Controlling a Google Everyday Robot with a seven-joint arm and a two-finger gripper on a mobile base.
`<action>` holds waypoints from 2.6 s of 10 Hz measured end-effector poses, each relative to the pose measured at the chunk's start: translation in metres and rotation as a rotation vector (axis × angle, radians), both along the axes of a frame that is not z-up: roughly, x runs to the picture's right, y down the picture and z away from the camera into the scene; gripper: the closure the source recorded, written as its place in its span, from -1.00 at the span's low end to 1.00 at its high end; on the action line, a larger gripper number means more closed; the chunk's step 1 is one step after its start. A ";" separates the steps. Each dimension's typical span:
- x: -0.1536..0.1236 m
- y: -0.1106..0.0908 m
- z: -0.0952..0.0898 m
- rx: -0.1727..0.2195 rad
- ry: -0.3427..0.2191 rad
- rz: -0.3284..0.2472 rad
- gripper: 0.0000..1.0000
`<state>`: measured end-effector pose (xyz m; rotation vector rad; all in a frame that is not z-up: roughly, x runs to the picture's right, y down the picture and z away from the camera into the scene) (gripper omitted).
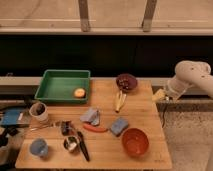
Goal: Place apple in metal cup
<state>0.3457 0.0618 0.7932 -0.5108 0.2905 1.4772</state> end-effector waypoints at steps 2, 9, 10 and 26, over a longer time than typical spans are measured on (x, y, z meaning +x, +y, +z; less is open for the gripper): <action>0.000 0.000 0.000 0.000 0.000 0.000 -0.60; -0.001 -0.002 -0.001 0.007 -0.012 0.006 -0.60; -0.005 -0.006 -0.003 0.020 -0.056 0.022 -0.60; -0.257 -0.089 0.000 0.401 -0.276 -0.500 -0.60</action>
